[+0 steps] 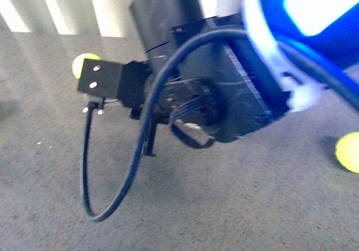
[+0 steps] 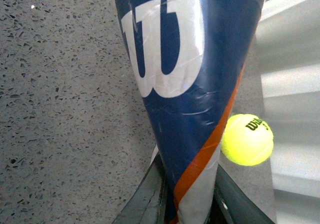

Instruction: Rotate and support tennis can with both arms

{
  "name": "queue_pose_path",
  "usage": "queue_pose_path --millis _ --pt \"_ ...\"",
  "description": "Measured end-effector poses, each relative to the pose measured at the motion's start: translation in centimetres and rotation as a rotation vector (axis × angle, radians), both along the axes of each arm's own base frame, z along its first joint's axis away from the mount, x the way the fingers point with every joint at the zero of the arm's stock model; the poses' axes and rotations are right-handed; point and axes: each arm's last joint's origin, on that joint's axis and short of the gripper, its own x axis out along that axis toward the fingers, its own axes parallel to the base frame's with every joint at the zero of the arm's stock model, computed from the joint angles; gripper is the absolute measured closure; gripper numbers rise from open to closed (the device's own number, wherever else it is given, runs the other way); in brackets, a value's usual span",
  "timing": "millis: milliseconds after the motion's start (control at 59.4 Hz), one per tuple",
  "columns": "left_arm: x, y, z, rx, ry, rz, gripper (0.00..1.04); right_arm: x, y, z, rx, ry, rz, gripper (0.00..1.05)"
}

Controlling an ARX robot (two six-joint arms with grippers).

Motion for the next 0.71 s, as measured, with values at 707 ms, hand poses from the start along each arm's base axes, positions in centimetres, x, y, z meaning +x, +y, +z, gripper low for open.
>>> queue_pose_path --millis 707 --pt "0.0 0.0 0.0 0.000 0.000 0.000 0.07 -0.2 -1.3 -1.7 -0.058 0.014 0.016 0.71"
